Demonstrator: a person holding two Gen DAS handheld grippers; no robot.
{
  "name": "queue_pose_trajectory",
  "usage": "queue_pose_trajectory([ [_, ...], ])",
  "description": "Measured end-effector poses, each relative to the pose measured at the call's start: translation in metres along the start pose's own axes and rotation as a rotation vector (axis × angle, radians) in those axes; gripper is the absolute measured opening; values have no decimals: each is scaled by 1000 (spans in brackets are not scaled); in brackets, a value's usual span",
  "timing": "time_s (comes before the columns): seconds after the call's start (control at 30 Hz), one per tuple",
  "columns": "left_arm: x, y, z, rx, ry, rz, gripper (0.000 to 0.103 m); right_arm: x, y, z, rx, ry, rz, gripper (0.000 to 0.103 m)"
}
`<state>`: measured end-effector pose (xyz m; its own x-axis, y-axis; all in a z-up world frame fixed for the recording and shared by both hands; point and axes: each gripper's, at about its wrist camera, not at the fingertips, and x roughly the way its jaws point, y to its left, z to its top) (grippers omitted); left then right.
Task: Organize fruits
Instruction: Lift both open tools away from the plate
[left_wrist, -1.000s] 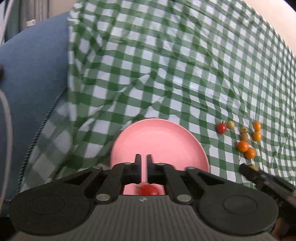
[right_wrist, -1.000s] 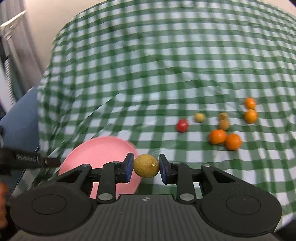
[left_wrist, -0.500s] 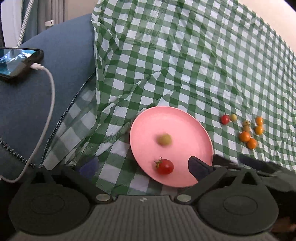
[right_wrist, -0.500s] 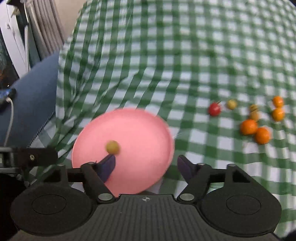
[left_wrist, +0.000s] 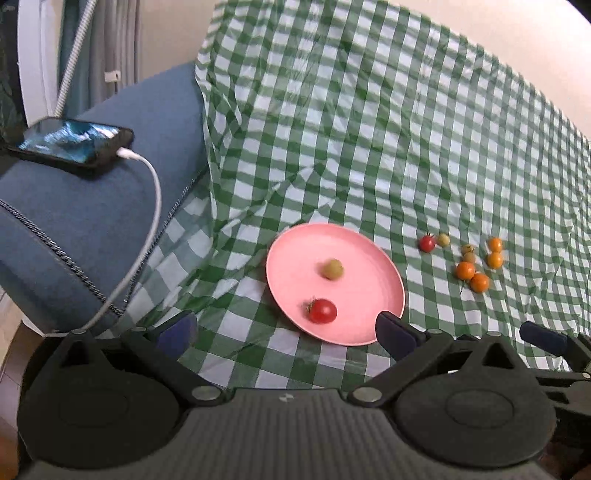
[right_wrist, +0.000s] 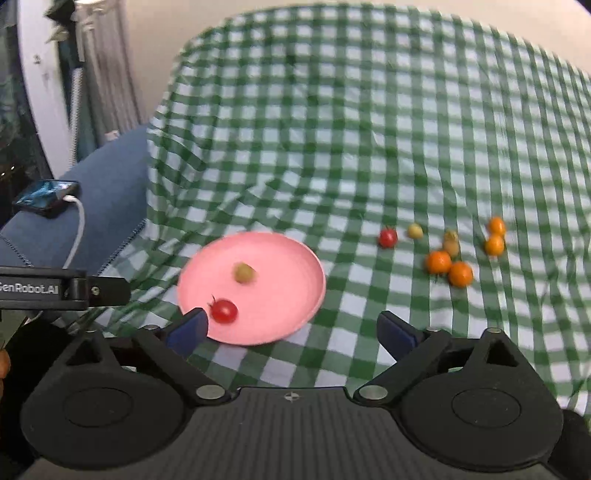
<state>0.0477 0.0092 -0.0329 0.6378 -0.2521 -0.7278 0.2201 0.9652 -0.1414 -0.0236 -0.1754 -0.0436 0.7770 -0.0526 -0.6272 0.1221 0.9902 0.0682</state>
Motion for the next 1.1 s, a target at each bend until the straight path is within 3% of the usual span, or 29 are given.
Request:
queue_pose_trajectory([
  [0.23, -34, 0, 0, -3, -70, 11, 103, -20, 17, 3, -45, -50, 15, 100],
  [0.37, -51, -3, -3, 2, -107, 28, 103, -38, 19, 2, -60, -122, 31, 102],
  [0.67, -60, -20, -7, 38, -109, 29, 103, -55, 1, -4, 9, -153, 35, 102],
  [1.1, -43, -34, 1, 70, -55, 73, 103, -46, -21, -7, 85, -158, 60, 102],
])
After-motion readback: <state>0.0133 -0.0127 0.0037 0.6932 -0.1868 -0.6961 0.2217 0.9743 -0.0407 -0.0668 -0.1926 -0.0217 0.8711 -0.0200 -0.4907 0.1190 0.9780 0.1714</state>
